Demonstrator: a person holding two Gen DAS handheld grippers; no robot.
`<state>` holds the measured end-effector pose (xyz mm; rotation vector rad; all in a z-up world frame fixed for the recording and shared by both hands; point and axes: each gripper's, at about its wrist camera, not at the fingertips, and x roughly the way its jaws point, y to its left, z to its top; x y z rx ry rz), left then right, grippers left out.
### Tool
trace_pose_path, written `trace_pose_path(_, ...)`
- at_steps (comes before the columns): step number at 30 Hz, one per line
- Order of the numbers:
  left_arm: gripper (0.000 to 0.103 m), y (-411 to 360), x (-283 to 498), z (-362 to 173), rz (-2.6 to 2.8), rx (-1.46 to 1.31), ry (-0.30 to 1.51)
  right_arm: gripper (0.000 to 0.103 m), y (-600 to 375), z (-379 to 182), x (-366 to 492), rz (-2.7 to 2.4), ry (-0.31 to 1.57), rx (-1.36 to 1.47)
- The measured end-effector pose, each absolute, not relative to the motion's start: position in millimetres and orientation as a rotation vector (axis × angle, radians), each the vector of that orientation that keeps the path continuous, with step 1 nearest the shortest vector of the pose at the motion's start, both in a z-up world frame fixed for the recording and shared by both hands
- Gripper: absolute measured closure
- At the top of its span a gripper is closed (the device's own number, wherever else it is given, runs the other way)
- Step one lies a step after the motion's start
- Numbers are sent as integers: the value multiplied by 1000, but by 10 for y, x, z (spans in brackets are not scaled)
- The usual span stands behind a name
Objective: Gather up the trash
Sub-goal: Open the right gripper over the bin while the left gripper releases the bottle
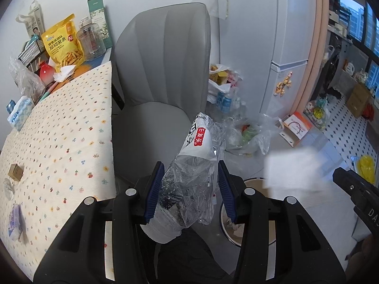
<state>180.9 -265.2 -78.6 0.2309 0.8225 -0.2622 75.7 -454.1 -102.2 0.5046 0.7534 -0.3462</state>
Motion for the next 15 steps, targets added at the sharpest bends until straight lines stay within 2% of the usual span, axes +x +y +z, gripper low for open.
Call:
trace_pose_path(10,57,-2838,1698,-836,-307,261,830,61,-4702,-1056,471,-400,751,528)
trace_pose_path(15,57,-3065,1607,-868,-354,284,839,57,-4831,-1036,276,-442,738,544)
